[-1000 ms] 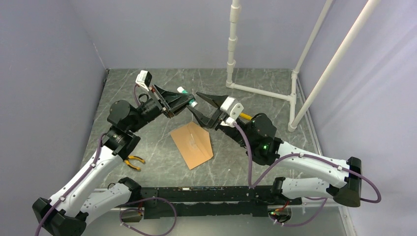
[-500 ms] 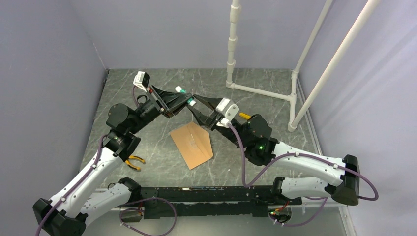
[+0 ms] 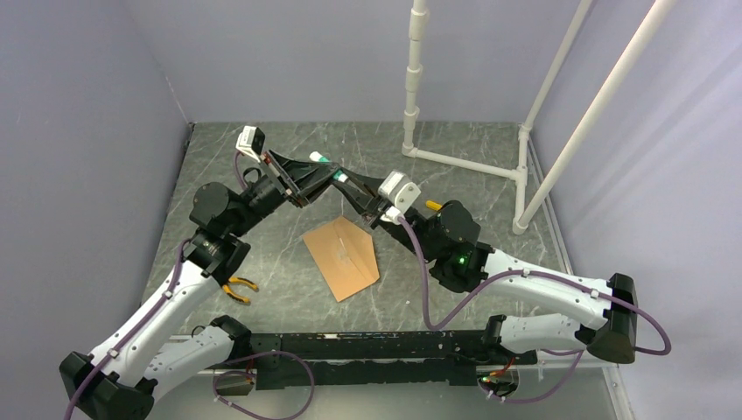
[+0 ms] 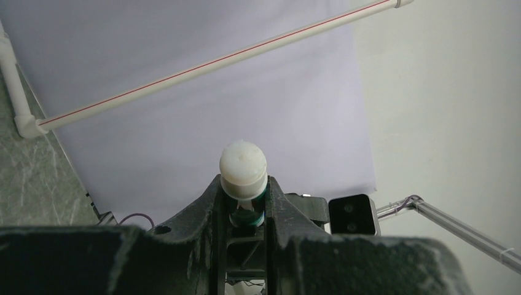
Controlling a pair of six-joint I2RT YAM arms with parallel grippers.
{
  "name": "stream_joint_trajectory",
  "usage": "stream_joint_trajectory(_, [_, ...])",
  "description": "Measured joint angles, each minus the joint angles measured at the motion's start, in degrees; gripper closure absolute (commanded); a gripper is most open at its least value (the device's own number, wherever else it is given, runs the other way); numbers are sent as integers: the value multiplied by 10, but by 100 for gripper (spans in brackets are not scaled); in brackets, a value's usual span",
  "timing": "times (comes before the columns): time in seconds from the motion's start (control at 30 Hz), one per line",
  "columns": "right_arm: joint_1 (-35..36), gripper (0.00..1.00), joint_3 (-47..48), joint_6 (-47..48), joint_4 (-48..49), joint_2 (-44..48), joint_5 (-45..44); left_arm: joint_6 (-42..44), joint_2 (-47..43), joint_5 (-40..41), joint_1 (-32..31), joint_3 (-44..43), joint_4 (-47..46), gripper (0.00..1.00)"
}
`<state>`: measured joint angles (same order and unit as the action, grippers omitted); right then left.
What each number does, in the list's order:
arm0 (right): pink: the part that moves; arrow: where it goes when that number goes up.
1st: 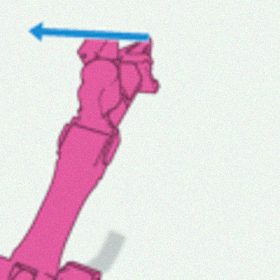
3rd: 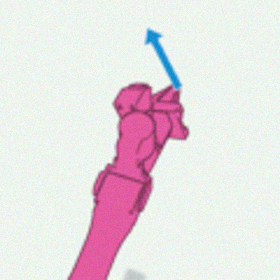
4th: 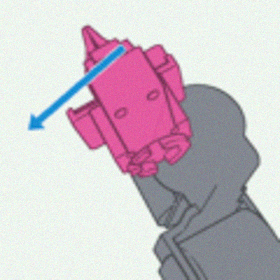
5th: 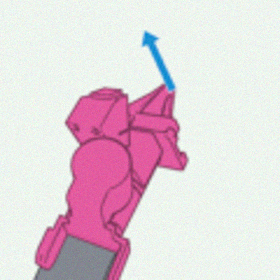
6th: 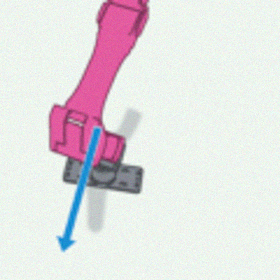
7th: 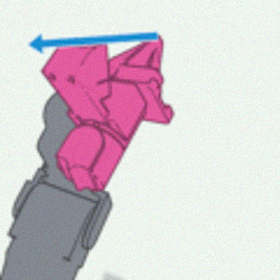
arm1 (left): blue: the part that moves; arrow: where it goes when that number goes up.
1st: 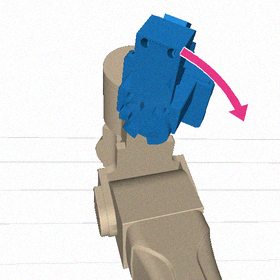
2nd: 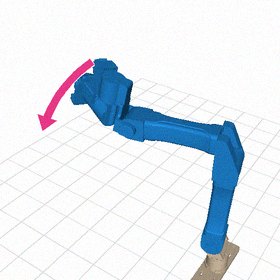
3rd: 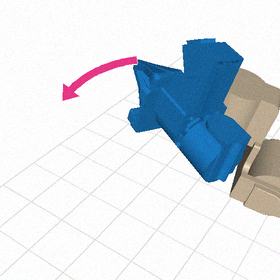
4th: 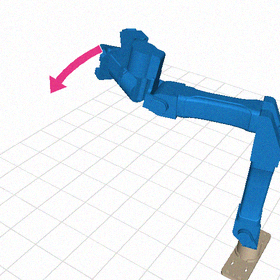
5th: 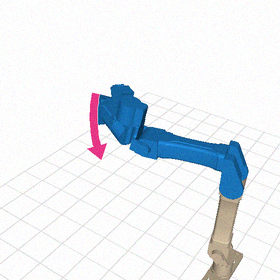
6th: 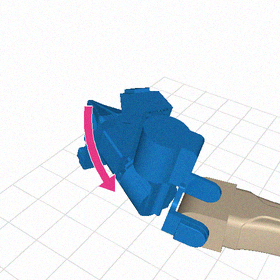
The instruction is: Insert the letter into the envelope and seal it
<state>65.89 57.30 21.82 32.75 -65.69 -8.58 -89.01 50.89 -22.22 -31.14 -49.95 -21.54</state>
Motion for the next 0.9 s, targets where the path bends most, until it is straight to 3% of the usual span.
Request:
stream_joint_trajectory(0.13, [0, 100, 0, -4, -1, 1, -5, 31, 0, -4, 0, -10, 23, 33])
stream_joint_trajectory(0.2, [0, 100, 0, -10, -8, 7, -5, 51, -2, -10, -2, -17, 42, 22])
stream_joint_trajectory(0.27, [-1, 100, -1, -18, -20, 19, -3, 71, -8, -9, -3, -19, 59, 17])
stream_joint_trajectory(0.43, [-1, 100, -12, -32, -42, 67, 4, 103, -27, -3, -3, -19, 90, 16])
stream_joint_trajectory(0.6, [-1, 100, -25, -36, -63, 91, 14, 110, -17, -13, -3, -30, 105, 22])
stream_joint_trajectory(0.77, [-1, 100, -35, -36, -94, 90, 16, 118, 2, -36, -3, -53, 123, 15])
stream_joint_trajectory(0.9, [-1, 100, -35, -36, -110, 90, 19, 129, 3, -48, -3, -62, 146, 28])
